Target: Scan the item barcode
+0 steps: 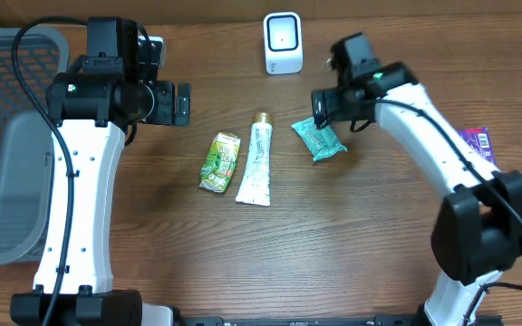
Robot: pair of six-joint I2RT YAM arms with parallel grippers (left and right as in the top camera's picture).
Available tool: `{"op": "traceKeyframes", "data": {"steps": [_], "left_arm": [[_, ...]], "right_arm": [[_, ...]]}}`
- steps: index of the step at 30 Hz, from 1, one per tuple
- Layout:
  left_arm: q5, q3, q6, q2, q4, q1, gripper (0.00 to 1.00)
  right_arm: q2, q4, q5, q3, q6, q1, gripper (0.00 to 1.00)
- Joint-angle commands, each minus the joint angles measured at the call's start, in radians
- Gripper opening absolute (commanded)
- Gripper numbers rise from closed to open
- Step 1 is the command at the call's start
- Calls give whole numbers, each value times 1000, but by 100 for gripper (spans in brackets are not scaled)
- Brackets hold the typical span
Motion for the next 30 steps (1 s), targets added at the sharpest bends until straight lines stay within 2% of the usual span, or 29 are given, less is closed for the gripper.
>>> {"op": "traceKeyframes", "data": {"steps": [1,2,6,9,14,15,17,19,24,27,28,30], "left_arm": [[11,18,23,-5,0,-1,100],[11,18,23,-5,0,-1,100],[11,18,23,-5,0,-1,100],[11,18,23,-5,0,-1,100],[11,18,23,-5,0,-1,99],[11,18,23,-5,0,-1,100],[11,18,23,-5,0,-1,99],[11,18,23,-5,0,-1,100],[11,18,23,-5,0,-1,100],[11,18,23,-5,0,-1,100],[11,18,23,-5,0,-1,100],[11,18,23,-5,0,-1,100]], "right_arm": [[-36,-61,-369,-1,358,-53,100],[-31,-71,-403,-21,367,-56,100],[-27,-43,-398,-139,564,-57,79],[-27,25,-396,-229,698,-57,77],[-27,92,-366,-303,788,-56,76],[-27,119,-315,-320,815,-50,72],[-27,157,-280,-340,843,-40,69],[-27,239,-276,-381,849,-24,62],[-27,294,-251,-420,848,-1,51],[-27,302,-242,-421,819,-4,34],[-27,314,-249,-420,778,-10,27],[-27,323,-272,-407,671,-26,20]]}}
